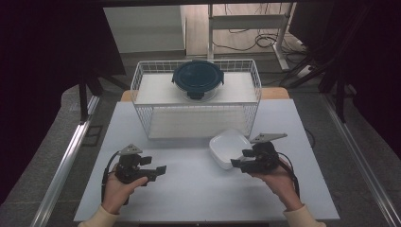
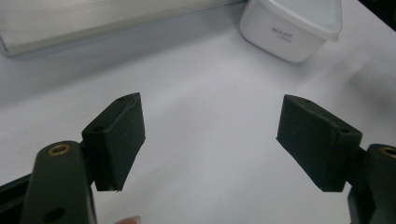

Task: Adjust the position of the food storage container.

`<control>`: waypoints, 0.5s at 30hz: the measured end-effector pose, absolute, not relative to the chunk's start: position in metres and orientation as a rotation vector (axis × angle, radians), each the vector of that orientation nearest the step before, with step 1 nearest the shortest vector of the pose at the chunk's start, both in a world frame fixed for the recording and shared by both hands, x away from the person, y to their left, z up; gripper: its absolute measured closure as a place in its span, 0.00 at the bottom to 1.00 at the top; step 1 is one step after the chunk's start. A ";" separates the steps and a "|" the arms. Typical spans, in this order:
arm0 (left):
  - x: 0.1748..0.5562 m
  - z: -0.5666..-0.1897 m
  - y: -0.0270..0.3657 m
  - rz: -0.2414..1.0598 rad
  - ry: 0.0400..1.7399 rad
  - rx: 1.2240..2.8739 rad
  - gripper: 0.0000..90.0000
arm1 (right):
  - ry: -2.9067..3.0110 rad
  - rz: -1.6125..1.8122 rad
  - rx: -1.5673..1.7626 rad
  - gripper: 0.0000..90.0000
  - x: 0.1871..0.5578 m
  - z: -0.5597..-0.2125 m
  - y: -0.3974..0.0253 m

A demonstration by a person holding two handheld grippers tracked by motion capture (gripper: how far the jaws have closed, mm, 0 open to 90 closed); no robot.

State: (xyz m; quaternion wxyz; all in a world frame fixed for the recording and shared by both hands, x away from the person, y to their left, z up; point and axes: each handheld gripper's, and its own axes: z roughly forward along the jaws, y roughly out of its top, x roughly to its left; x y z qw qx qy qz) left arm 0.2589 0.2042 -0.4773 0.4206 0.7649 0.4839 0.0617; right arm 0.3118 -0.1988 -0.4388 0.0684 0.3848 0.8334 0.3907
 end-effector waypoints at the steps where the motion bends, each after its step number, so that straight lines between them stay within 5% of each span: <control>1: 0.259 -0.477 0.204 0.155 1.212 1.917 0.25 | 2.510 1.177 1.159 0.42 0.312 -0.439 -0.199; 8: 0.260 -0.480 0.206 0.131 1.208 1.916 0.25 | 2.492 1.160 1.184 0.61 0.332 -0.430 -0.187; 9: 0.260 -0.479 0.206 0.128 1.209 1.913 0.25 | 2.488 1.154 1.193 0.67 0.337 -0.430 -0.184; 10: 0.262 -0.480 0.205 0.122 1.211 1.914 0.25 | 2.481 1.166 1.219 0.86 0.347 -0.429 -0.176; 15: 0.264 -0.485 0.208 0.113 1.231 1.917 0.25 | 2.490 1.153 1.250 0.99 0.373 -0.434 -0.149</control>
